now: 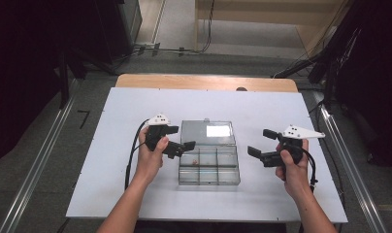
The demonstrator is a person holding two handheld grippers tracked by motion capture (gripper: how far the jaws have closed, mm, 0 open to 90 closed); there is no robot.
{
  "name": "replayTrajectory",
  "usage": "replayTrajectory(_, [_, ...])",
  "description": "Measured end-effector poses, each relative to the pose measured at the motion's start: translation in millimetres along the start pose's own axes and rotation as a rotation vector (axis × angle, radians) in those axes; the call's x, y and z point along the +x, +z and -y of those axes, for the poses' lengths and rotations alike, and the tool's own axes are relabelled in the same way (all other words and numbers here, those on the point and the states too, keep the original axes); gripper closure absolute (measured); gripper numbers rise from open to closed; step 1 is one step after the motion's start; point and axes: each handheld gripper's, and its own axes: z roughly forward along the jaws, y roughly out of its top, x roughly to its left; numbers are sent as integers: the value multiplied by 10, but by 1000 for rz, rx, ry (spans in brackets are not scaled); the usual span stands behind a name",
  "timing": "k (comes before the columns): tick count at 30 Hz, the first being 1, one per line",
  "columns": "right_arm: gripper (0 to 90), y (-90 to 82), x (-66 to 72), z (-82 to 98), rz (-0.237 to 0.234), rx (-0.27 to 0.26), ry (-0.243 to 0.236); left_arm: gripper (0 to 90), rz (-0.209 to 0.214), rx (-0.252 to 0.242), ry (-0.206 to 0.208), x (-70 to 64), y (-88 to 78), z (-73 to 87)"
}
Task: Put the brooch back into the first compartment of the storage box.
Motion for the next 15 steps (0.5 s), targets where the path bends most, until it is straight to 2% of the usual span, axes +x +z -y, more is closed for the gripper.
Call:
replayTrajectory(8, [0,161,-23,-72,-12,11,11,0,2,-7,-22,63,38,-19])
replayTrajectory(15, [0,289,-79,-109,-37,31,25,0,6,-5,-68,137,104,-1])
